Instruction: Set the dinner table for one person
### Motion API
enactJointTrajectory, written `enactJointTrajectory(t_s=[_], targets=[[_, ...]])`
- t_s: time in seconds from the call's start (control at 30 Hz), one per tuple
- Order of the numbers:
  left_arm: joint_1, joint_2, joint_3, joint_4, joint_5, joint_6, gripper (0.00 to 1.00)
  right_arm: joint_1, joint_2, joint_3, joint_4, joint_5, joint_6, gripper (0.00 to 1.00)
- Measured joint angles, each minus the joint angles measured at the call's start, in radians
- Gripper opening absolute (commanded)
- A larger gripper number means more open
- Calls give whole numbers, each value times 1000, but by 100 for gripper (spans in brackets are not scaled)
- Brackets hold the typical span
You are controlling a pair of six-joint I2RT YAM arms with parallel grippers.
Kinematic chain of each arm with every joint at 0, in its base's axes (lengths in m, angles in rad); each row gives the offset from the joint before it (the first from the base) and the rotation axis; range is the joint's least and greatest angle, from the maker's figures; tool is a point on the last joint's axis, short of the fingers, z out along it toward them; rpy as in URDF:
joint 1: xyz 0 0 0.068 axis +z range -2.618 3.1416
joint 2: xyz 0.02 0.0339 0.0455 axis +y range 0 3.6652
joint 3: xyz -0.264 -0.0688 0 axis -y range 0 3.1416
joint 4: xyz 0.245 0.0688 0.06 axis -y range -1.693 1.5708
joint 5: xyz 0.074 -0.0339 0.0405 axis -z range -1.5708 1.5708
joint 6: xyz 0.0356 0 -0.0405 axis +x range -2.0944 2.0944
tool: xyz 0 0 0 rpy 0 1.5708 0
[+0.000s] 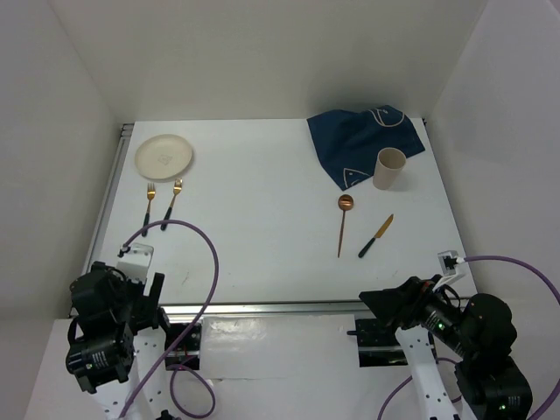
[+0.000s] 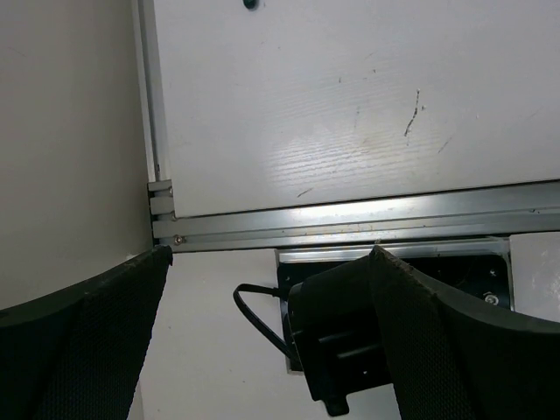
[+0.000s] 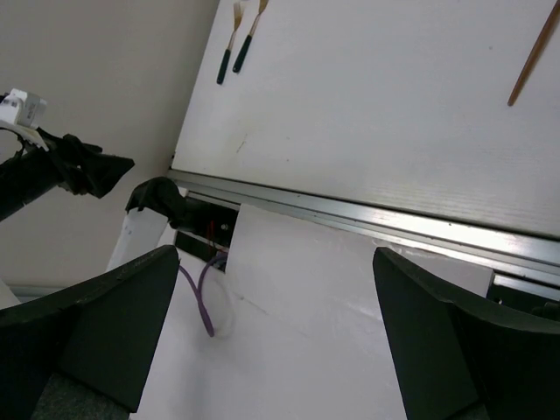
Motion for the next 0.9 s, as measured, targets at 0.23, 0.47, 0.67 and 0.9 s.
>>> enactJointTrajectory(t_s=[0.23, 0.47, 0.67, 0.9], targets=[[0, 47, -1, 0, -10, 8, 100, 0, 65, 26, -11, 7, 0, 100], [0, 134, 61, 157, -66, -51, 100, 0, 359, 235, 4, 119, -37, 100], [0, 404, 201, 362, -13, -96, 100, 0, 745, 372, 145, 304, -51, 100], [-13, 880, 349, 558, 44, -145, 93, 0, 1318, 584, 391, 532, -110, 100]])
